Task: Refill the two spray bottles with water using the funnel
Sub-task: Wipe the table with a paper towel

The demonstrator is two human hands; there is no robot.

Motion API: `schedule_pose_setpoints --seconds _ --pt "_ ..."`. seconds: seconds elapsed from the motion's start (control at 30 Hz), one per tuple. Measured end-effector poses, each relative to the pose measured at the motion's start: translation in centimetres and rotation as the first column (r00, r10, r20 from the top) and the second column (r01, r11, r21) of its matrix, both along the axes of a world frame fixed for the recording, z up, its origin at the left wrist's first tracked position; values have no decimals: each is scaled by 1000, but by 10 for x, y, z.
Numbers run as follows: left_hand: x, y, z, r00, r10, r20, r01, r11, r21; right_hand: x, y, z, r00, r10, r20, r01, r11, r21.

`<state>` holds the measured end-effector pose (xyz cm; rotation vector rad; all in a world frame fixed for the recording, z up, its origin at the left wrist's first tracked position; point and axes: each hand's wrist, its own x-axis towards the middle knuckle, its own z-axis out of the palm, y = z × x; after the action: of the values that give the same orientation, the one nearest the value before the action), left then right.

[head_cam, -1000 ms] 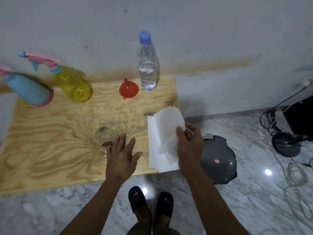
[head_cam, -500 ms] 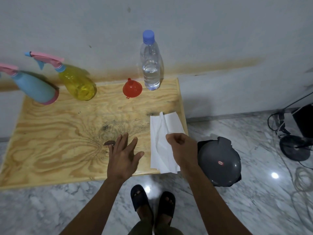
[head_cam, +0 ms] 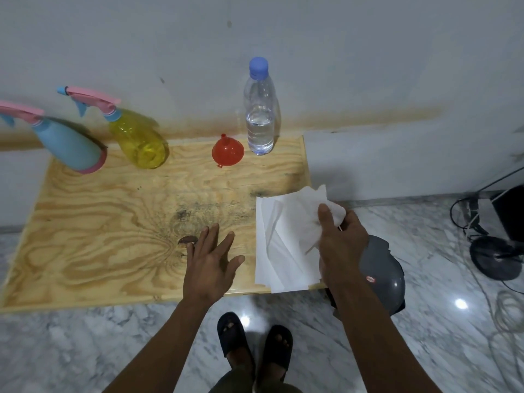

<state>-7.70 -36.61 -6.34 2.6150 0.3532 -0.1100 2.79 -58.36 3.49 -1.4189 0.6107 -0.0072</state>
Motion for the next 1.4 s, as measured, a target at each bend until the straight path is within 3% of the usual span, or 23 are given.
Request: schedule_pose_setpoints --seconds 0.1,0.33,0.57,0.73,0.97,1.1,1.27,1.33,1.4 --pt "0 0 -1 1000 -4 -1 4 1000 1 -1 11 6 998 18 57 -19 1000 20" --pt "-1 -3 0 999 -30 -40 31 999 25 -17 54 12 968 226 107 -217 972 -90" --pt "-22 55 23 979 65 194 -38 990 -137 -19 123 0 921 380 91 -340 894 -294" --pt "-54 159 36 971 136 195 -118 988 -100 -16 180 -10 881 468 65 -357 749 -558" --pt "-89 283 44 927 249 282 -258 966 -4 -15 244 -46 837 540 89 -313 606 -731" --pt "-101 331 30 914 282 292 -303 953 27 -13 267 -74 777 624 -83 -331 293 -897" --pt "-108 357 12 923 307 231 -336 937 98 -11 288 -92 753 528 -394 -494 58 -867" --pt "-110 360 10 924 319 212 -345 933 101 -13 293 -95 762 490 -423 -503 38 -863" --pt "-112 362 8 923 328 200 -351 932 92 -15 297 -95 784 472 -402 -497 90 -863"
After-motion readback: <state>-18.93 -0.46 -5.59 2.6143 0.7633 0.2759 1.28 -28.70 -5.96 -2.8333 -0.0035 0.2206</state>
